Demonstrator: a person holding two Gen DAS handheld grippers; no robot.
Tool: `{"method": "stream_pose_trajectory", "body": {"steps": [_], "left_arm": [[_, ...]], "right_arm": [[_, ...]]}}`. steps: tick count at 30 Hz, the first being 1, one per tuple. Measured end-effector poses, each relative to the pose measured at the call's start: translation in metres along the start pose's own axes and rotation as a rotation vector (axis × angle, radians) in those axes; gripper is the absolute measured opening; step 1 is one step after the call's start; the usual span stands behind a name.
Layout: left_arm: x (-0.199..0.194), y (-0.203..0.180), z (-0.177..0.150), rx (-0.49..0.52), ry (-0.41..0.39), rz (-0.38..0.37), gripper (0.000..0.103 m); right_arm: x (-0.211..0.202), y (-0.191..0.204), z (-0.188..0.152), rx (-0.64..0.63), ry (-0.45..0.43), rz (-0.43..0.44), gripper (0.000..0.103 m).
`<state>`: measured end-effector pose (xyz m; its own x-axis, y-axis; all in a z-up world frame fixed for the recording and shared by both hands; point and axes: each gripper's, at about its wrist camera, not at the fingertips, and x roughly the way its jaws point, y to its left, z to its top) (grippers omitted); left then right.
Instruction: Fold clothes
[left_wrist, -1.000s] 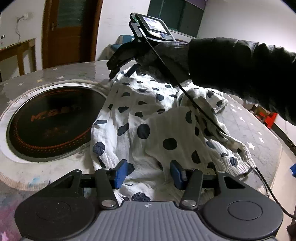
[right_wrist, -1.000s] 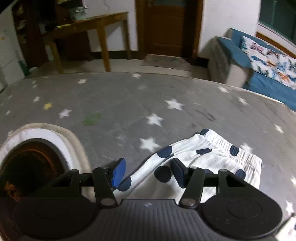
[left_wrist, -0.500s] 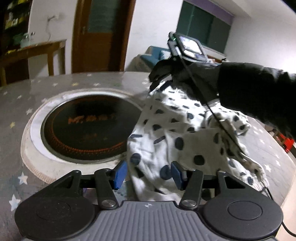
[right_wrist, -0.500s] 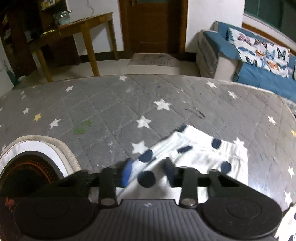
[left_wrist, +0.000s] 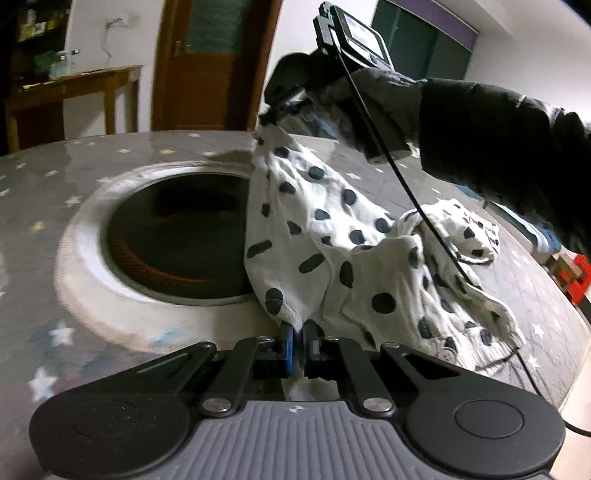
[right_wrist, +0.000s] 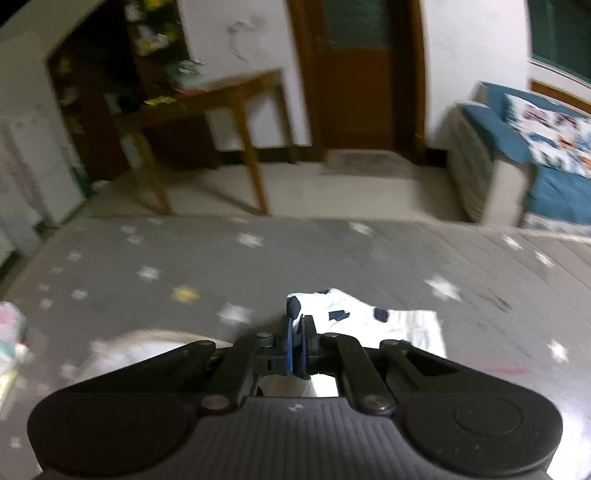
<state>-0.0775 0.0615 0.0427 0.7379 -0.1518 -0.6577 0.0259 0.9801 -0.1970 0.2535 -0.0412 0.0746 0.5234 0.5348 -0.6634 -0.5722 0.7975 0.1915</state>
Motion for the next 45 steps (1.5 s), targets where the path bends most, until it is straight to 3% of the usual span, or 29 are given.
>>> {"method": "stream_pose_trajectory", "body": {"steps": [4, 9, 11, 12, 14, 19, 31, 36, 45], "left_arm": [[-0.013, 0.005, -0.005, -0.027, 0.019, 0.042, 0.009], [-0.027, 0.002, -0.005, -0.028, -0.004, 0.072, 0.017], [-0.034, 0.000, -0.002, -0.029, -0.028, 0.081, 0.028], [-0.036, 0.001, 0.002, -0.031, -0.041, 0.080, 0.031], [-0.041, 0.002, 0.008, -0.034, -0.068, 0.076, 0.032], [-0.036, -0.015, 0.025, 0.023, -0.118, 0.002, 0.032], [0.041, -0.073, 0.031, 0.148, -0.016, -0.162, 0.031], [0.053, -0.086, 0.020, 0.189, 0.029, -0.201, 0.030], [0.061, -0.097, 0.021, 0.241, 0.045, -0.218, 0.030]], "right_arm": [[-0.002, 0.034, 0.008, -0.037, -0.014, 0.131, 0.010], [-0.024, 0.049, 0.002, -0.127, -0.003, 0.148, 0.016], [-0.038, 0.040, -0.005, -0.149, 0.007, 0.122, 0.019], [-0.044, 0.035, -0.009, -0.161, 0.012, 0.109, 0.025], [-0.057, 0.020, -0.021, -0.180, 0.032, 0.050, 0.037], [-0.094, -0.039, -0.061, -0.114, 0.067, -0.092, 0.038], [-0.194, -0.202, -0.161, 0.211, -0.009, -0.440, 0.045], [-0.200, -0.226, -0.189, 0.290, -0.011, -0.451, 0.045], [-0.203, -0.233, -0.204, 0.329, -0.030, -0.395, 0.044]]}}
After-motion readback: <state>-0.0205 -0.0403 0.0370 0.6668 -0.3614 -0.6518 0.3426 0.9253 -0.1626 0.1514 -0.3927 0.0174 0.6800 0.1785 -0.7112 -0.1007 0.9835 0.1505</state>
